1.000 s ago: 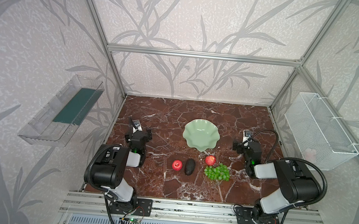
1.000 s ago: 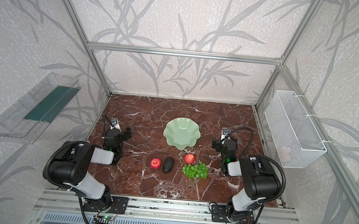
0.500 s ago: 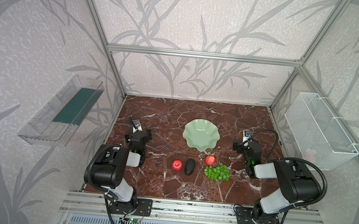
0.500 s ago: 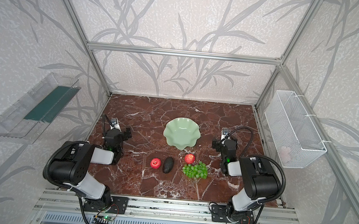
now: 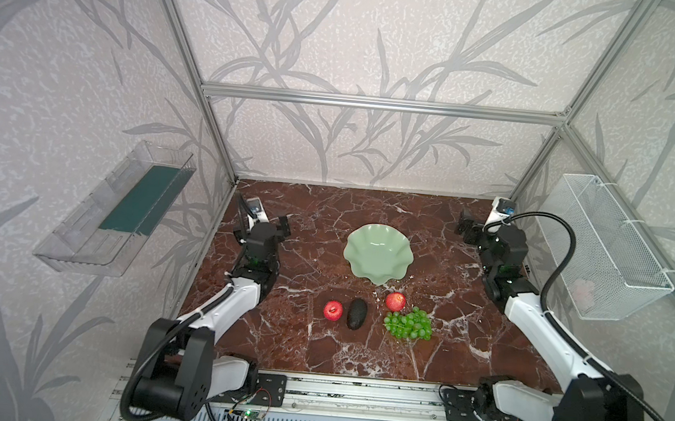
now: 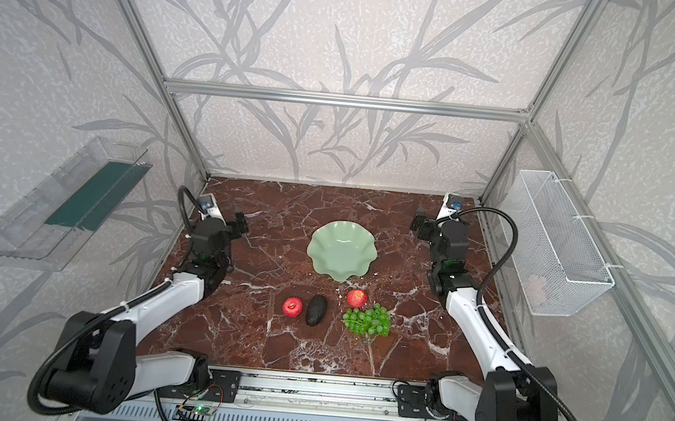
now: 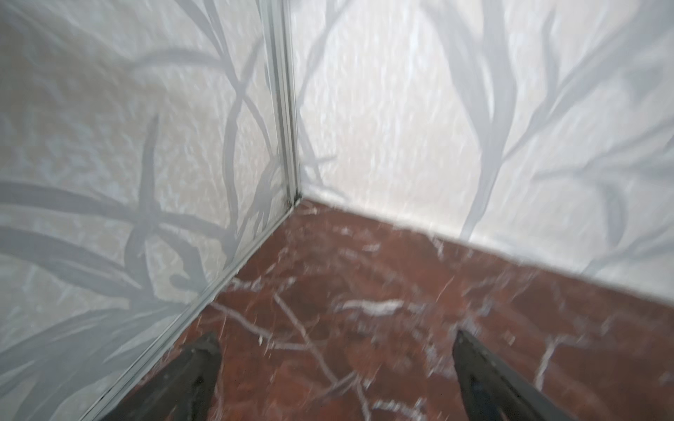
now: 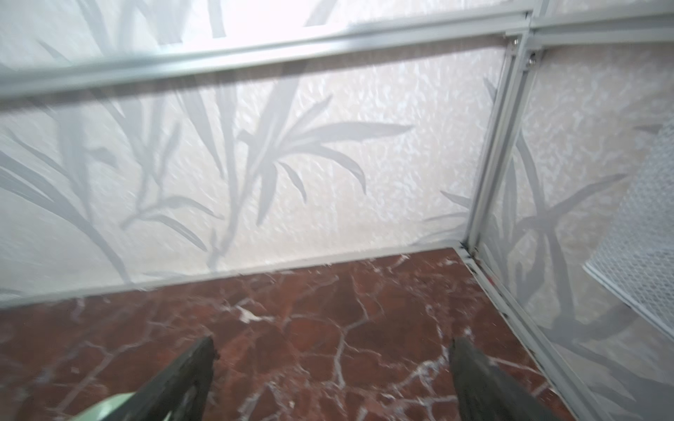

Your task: Place and organize the fake fruits in the fruit bowl

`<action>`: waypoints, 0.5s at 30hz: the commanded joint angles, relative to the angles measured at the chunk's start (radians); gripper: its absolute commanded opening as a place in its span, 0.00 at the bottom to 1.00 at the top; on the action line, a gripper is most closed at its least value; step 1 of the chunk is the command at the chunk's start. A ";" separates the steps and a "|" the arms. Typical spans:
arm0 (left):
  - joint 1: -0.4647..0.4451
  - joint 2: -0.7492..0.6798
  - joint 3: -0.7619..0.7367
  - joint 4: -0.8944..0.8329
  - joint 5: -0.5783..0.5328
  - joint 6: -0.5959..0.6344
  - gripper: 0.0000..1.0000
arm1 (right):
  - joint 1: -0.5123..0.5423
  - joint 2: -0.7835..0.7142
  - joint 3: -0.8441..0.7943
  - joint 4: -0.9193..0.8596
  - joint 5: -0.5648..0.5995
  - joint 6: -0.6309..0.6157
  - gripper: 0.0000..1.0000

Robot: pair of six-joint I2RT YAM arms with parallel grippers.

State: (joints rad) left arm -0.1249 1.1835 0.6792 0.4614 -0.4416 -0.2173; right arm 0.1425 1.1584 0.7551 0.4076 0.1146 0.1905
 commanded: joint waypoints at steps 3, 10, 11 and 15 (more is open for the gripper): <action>0.015 -0.166 0.106 -0.350 0.203 -0.155 0.99 | 0.001 0.015 -0.102 -0.191 -0.292 0.107 1.00; 0.018 -0.180 0.263 -0.754 0.190 -0.054 0.97 | 0.175 0.035 -0.014 -0.655 -0.243 0.067 0.96; 0.019 -0.174 0.257 -0.760 0.181 -0.047 0.97 | 0.208 0.042 -0.011 -0.678 -0.232 0.073 0.96; 0.023 -0.164 0.229 -0.734 0.214 -0.072 0.97 | 0.343 0.076 0.003 -0.712 -0.182 0.127 0.95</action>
State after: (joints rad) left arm -0.1085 1.0161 0.9184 -0.1829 -0.2516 -0.2848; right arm 0.4271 1.2137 0.7208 -0.1928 -0.1001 0.2810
